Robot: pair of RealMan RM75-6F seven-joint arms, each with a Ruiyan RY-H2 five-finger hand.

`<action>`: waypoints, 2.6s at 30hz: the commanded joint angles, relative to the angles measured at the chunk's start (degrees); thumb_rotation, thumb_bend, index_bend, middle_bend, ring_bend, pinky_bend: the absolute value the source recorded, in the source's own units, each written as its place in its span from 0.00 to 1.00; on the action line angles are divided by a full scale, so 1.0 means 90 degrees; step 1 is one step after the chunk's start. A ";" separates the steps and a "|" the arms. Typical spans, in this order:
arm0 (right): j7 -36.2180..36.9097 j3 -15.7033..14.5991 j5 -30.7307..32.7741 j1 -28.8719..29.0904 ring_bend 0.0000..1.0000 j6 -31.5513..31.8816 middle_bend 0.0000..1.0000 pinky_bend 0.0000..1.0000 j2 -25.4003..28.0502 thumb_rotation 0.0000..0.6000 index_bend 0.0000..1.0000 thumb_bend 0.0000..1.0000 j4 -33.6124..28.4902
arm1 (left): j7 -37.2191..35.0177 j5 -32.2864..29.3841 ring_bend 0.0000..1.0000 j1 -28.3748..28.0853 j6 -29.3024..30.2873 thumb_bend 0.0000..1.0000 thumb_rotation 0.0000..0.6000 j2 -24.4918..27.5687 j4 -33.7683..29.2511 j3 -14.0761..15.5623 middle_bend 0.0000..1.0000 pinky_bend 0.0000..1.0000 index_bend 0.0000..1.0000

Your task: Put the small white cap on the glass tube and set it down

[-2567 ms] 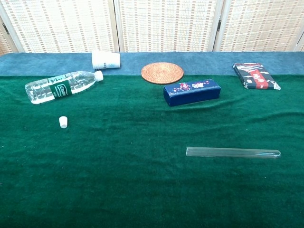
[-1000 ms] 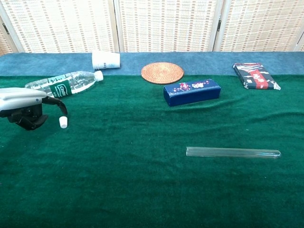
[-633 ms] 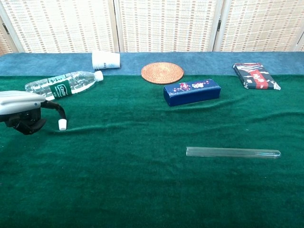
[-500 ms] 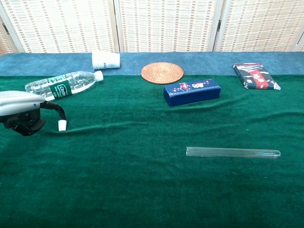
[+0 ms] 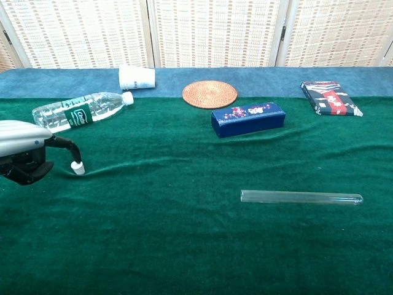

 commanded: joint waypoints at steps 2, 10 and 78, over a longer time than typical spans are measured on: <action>0.0021 -0.0007 -0.0014 -0.0012 0.33 0.0017 0.26 0.12 0.0002 1.00 0.11 0.53 0.0011 | 0.0011 -0.0041 0.99 0.0009 0.0038 0.74 1.00 -0.0007 0.0004 -0.0019 1.00 0.88 0.31; 0.0076 -0.0012 -0.0023 -0.0039 0.34 0.0058 0.27 0.12 -0.0008 1.00 0.11 0.53 0.0054 | -0.0024 0.0048 0.99 0.0047 0.0219 0.74 1.00 0.0039 -0.0063 -0.0054 1.00 0.88 0.28; 0.0330 -0.0053 -0.0076 0.0040 0.37 -0.0185 0.30 0.17 0.0189 1.00 0.13 0.52 -0.0062 | -0.1159 0.0394 0.99 -0.0018 0.0649 0.47 1.00 -0.1107 0.1546 -0.0467 1.00 0.88 0.57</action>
